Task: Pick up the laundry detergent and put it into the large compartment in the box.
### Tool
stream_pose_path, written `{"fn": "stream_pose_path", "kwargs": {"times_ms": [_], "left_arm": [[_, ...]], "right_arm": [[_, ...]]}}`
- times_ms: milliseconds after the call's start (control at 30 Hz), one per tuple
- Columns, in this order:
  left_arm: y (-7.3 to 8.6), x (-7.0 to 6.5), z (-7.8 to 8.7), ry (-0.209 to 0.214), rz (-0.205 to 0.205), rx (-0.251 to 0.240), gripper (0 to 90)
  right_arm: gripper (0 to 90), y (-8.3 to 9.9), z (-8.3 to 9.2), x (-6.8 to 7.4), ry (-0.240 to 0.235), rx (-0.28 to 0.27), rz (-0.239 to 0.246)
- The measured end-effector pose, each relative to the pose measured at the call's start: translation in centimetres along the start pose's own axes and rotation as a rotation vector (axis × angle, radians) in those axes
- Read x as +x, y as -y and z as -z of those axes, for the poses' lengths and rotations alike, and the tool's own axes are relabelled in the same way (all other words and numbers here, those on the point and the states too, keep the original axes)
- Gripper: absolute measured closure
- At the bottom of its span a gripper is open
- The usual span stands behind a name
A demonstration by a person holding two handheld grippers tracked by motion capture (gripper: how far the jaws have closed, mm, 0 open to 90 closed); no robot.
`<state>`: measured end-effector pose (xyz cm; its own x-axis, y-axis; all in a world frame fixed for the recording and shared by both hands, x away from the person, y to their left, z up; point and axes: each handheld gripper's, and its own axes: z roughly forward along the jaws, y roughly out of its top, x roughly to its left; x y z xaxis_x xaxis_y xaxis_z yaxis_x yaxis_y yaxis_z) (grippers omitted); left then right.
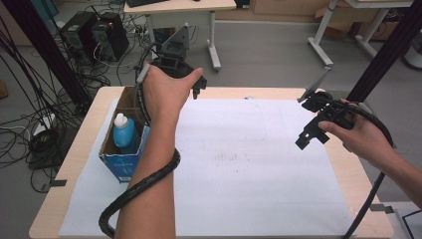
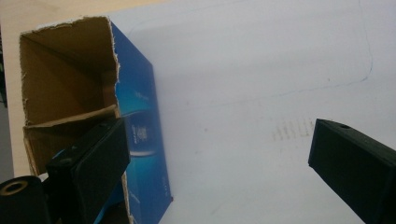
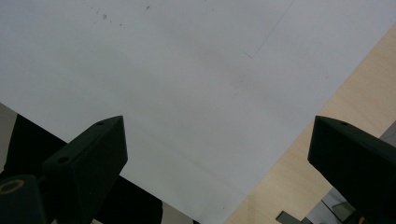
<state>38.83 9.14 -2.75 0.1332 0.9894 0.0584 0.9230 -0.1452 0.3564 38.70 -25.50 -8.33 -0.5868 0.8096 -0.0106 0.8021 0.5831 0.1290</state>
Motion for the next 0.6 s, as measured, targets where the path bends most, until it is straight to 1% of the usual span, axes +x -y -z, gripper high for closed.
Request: {"fn": "stream_pose_path", "kwargs": {"times_ms": [600], "left_arm": [[0.15, 0.18, -0.35, -0.001, -0.005, 0.008, 5.8]], "right_arm": [[4.7, -0.09, 0.04, 0.19, 0.002, -0.002, 0.007]]}}
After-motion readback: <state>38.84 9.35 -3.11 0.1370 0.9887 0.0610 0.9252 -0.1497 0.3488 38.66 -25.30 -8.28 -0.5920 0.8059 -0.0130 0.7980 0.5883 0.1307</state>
